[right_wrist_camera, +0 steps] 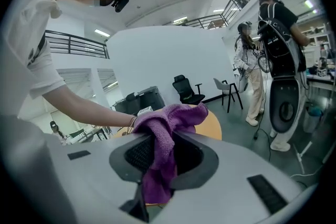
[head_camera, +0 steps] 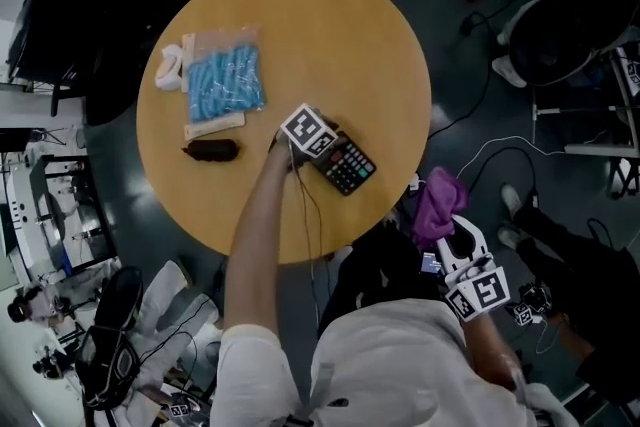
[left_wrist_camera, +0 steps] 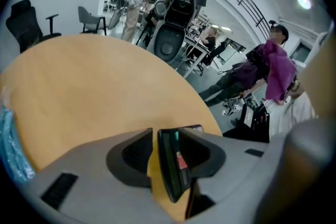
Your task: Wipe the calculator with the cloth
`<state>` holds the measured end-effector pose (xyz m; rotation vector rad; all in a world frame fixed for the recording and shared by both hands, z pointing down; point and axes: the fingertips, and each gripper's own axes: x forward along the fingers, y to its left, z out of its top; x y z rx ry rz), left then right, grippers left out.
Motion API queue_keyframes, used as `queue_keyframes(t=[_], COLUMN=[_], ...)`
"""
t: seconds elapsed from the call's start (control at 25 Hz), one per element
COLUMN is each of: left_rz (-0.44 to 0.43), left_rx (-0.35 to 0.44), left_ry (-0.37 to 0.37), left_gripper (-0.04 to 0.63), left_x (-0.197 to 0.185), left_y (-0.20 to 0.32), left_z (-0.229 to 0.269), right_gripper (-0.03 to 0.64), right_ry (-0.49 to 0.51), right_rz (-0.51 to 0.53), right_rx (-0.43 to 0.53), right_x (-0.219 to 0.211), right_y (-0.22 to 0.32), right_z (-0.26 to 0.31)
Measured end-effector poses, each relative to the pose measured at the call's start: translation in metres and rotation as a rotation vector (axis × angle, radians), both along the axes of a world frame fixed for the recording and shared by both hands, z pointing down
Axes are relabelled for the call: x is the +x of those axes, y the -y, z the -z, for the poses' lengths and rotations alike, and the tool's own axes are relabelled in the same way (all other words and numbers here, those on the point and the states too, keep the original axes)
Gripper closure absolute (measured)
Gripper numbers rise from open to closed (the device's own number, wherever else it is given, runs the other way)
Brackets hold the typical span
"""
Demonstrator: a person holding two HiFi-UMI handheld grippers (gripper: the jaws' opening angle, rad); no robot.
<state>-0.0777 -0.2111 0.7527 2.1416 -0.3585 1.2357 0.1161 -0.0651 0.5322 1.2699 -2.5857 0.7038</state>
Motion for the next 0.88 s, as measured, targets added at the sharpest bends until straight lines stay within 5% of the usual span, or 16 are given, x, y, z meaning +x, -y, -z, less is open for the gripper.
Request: queue_keyframes(t=[0.16,0.4,0.56,0.72,0.88], left_rz=[-0.050,-0.009,0.031,0.227,0.573], left_rx=[-0.090,-0.236,-0.216,-0.132,-0.093], left_ry=[0.012,-0.105,-0.188,-0.226,-0.278], left_gripper=[0.460,0.517,0.538,0.545,0.546], left_x=[0.004,0.022,0.028,0.006,-0.020], left_y=[-0.002,-0.015,-0.020,-0.018,-0.037], left_z=[-0.021,-0.017,-0.005,-0.001,0.011], right_gripper=[0.526,0.526,0.526,0.526,0.526], right_ry=[-0.007,-0.013,-0.005,0.011,0.011], right_rz=[-0.013,-0.001,0.011,0.030,0.047], right_rx=[-0.025,-0.042,-0.045,-0.028,-0.012], right_x=[0.011,0.018,0.016,0.007,0.004], right_y=[0.004,0.011,0.016,0.023,0.021], right_z=[-0.005,-0.010,-0.010,-0.020,-0.013])
